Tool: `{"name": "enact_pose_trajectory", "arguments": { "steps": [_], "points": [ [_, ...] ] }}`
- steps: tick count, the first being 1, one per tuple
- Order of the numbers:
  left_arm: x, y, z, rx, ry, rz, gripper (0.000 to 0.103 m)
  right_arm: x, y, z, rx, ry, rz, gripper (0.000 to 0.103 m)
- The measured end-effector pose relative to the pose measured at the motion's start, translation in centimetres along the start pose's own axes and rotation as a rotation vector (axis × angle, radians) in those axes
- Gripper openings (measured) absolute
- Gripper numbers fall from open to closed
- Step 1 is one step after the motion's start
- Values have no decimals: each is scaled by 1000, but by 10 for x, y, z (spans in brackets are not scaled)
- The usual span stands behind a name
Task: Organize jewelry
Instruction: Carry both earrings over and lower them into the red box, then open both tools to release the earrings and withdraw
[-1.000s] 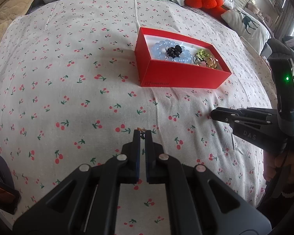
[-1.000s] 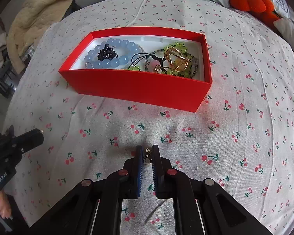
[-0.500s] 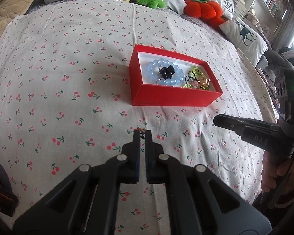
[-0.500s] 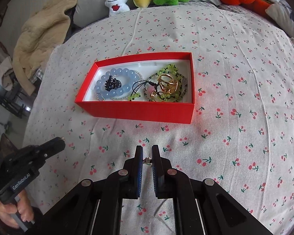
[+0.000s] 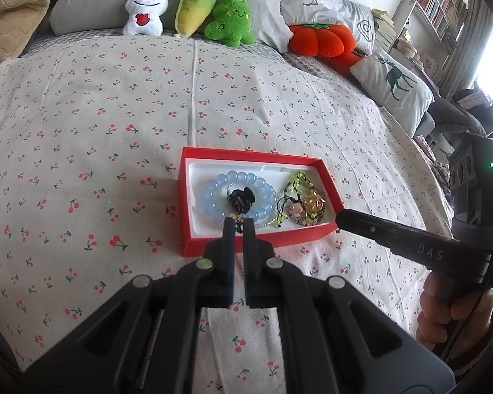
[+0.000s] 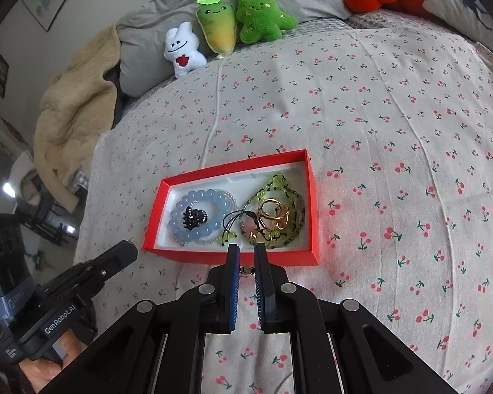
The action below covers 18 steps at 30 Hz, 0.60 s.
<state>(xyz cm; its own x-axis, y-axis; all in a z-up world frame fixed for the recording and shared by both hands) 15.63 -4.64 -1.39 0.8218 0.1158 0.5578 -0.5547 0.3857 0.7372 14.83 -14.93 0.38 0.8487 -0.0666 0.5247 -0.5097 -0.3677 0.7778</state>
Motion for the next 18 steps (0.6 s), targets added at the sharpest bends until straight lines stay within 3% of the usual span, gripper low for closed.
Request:
{"name": "enact_pose_trajectory", "arguments": {
  "steps": [11,18],
  "points": [
    [22,-34,-6,82,-24,61,5,29,-11,6,28,-24,100,9],
    [25,-51,-15,131,-16,58,5,35,-27,9,4,-19,85,9]
  ]
}}
Point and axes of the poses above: each gripper's, at about its wrist camera, not at the fingertips, and y roughly against the way its jaws point, z to its right, x to its top, the point moved 9 cm from there along -y, roughly the way its jaws point, and after that the axes turned 8 degrees about y, right-handed, at the moved point
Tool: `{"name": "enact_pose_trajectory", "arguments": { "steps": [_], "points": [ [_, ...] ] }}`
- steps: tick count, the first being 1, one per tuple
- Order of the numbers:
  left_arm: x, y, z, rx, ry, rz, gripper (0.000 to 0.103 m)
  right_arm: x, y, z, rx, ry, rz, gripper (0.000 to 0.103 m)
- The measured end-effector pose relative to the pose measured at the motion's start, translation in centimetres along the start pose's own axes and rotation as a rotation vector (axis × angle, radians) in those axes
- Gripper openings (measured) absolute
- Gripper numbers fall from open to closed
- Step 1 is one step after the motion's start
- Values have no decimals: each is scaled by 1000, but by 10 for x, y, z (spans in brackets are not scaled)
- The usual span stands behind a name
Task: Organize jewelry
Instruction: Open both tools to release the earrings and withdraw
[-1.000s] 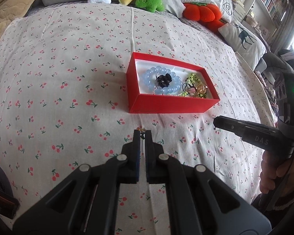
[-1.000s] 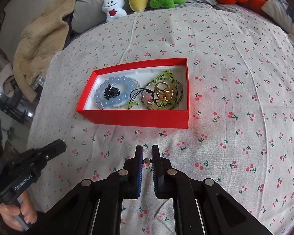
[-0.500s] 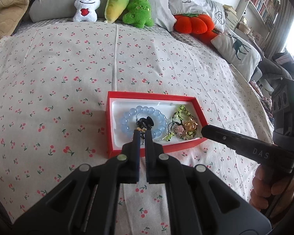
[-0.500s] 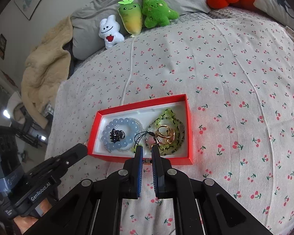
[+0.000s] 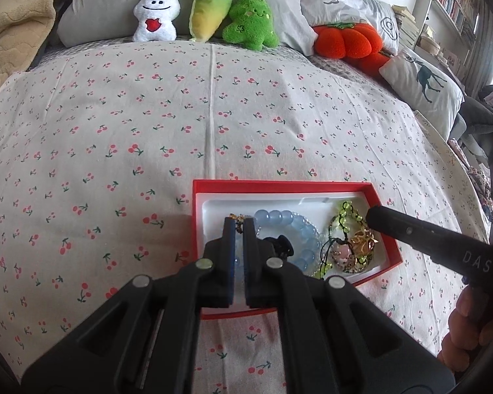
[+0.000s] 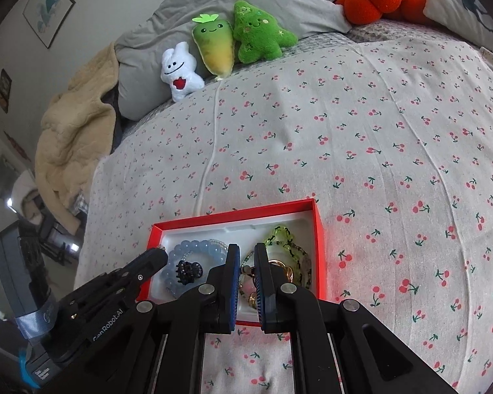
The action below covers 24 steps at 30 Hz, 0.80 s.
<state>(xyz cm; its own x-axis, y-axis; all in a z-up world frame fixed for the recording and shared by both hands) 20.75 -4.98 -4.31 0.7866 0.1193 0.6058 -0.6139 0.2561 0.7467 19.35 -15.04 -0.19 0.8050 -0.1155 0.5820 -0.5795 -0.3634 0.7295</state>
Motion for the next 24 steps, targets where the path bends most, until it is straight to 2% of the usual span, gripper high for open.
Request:
{"name": "enact_pose_trajectory", "arguments": {
  "steps": [9,11,15,21,22,24],
  "points": [
    [2,5,2,4,-18,12,7,4,-16,-5,9,19,-18,10],
    [3,10,3,6,-22,17,13,5,-19,-7,13,25,-20,10],
    [4,25,1,36,-40,37,39,4,-23,-9,3,36,-29,14],
    [-4,49,-8,89,-39,44,67,6,0,-8,-52,81,-7,16],
    [-8,53,-10,103,-39,44,73,5,6,-6,-61,80,-1,21],
    [-17,60,-13,112,-31,37,80,2,18,-1,-94,77,10,50]
  ]
}}
Point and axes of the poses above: each gripper's, at about its wrist camera, not at the fingertips, and y roughly against the way its jaws point, z to its right, x to its top, the point moved 9 cm from there along -y, roughly the way its jaws point, and after that the axes turned 8 degrees about y, right-handed, at the moved point
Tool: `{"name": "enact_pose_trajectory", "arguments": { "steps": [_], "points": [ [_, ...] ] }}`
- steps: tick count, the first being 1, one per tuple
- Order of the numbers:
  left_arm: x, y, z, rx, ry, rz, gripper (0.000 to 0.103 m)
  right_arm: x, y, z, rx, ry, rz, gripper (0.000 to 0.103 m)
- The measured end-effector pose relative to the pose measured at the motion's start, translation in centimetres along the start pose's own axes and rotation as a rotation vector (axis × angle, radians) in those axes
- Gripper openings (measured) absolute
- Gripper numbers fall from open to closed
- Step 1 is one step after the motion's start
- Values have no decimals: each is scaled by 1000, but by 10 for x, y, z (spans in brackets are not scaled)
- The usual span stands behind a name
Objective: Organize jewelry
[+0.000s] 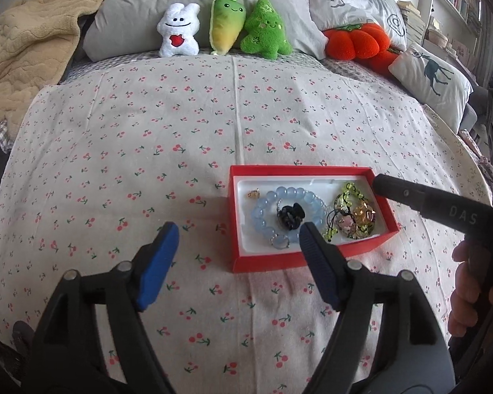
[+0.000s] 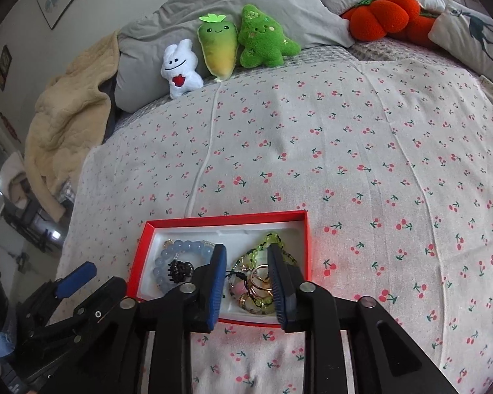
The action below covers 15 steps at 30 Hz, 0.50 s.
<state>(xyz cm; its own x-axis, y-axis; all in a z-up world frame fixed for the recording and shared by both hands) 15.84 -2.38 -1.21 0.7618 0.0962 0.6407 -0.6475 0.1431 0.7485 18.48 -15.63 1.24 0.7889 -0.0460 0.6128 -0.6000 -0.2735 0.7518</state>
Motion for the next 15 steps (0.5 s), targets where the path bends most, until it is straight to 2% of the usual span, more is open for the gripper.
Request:
{"name": "enact_pose_trajectory", "arguments": {
  "steps": [1,2,4,7,9,11,15],
  "points": [
    [-5,3,-1,4,2,-8,83,-2,7,3,-15,-5,17,77],
    [-10,6,-3,12,2,-17,85,-4,14,6,-34,-9,38,82],
    [-20,11,-3,23,-1,-29,91,-12,24,9,-75,6,20,82],
    [-32,20,-7,50,6,-43,101,-28,34,10,-92,19,-20,84],
    [-38,26,-12,62,26,-51,102,-40,42,9,-100,34,-36,87],
    [-44,31,-17,70,45,-67,102,-50,52,10,-126,45,-28,102],
    [-57,39,-22,113,40,-85,102,-63,68,11,-186,59,-21,103]
  ]
}}
Point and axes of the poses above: each gripper's, at about its wrist camera, not at the fingertips, and y roughly against the way its jaws point, z to its right, x to its top, the point moved 9 cm from there along -y, roughly the way its jaws point, and after that the axes turned 8 degrees about y, right-handed, at the moved point
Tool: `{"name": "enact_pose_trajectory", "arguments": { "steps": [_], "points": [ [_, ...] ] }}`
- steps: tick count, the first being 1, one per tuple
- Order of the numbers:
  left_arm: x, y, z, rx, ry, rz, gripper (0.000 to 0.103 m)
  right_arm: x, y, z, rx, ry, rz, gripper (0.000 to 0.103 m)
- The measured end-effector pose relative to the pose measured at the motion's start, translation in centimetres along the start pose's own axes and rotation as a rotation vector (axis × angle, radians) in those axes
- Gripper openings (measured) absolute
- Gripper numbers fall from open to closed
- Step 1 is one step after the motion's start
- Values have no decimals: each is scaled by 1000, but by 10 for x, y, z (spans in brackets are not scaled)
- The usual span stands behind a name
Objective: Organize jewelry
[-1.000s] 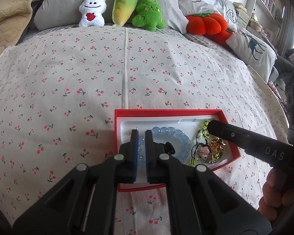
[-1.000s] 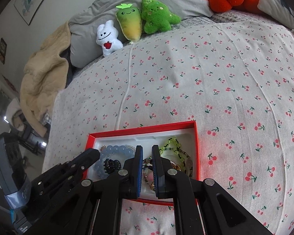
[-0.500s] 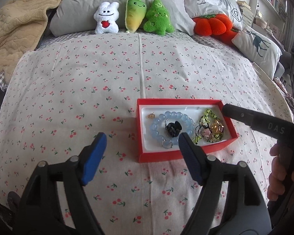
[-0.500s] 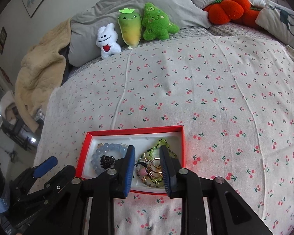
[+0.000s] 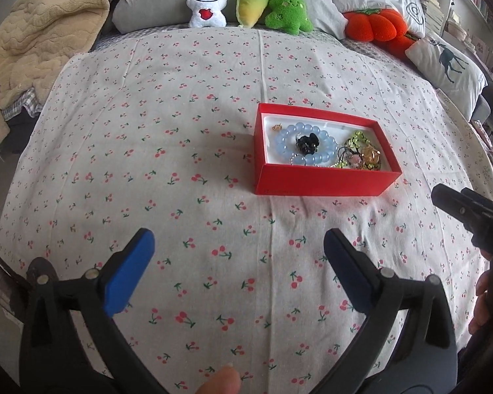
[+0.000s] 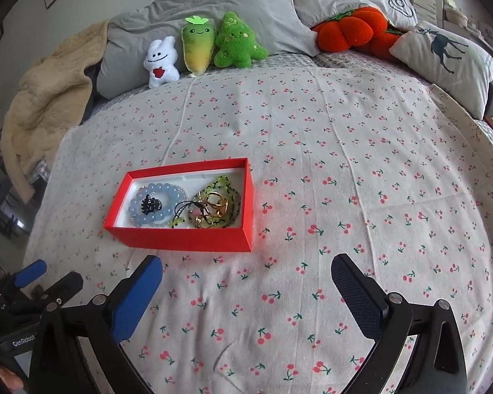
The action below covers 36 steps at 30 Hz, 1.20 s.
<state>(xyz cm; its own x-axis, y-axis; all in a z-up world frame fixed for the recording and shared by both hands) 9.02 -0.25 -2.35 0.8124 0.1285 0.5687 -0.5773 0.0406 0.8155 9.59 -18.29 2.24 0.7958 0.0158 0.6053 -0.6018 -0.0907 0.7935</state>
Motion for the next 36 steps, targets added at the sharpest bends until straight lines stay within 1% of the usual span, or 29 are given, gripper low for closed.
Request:
{"name": "enact_pose_trajectory", "arguments": {
  "steps": [4,9,12,22,36],
  "points": [
    [-14,3,-3,16,-6,-32,102,-19,5,-4,-27,21,-43,103],
    [-29,1,-4,16,-7,-75,102,-38,5,-20,-16,70,-91,103],
    [-33,0,-5,31,-7,-78,102,-43,5,-29,-14,103,-100,103],
    [-35,0,2,46,-34,-69,102,-47,-1,-30,-24,97,-121,103],
    [-33,-1,8,44,-49,-65,102,-47,-3,-26,-30,89,-129,103]
  ]
}}
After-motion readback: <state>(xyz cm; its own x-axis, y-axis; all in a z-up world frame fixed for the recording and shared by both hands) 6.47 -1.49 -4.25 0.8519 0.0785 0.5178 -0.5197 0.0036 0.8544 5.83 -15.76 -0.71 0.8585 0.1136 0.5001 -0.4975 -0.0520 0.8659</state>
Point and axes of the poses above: each gripper's, at about its wrist camera, not at the fingertips, and y roughly against the way its jaws point, z to its right, x to its top, the point moved 9 cm from there along -y, roughly the way its jaws point, and after that the axes turned 8 degrees about y, right-handed, at the moved point
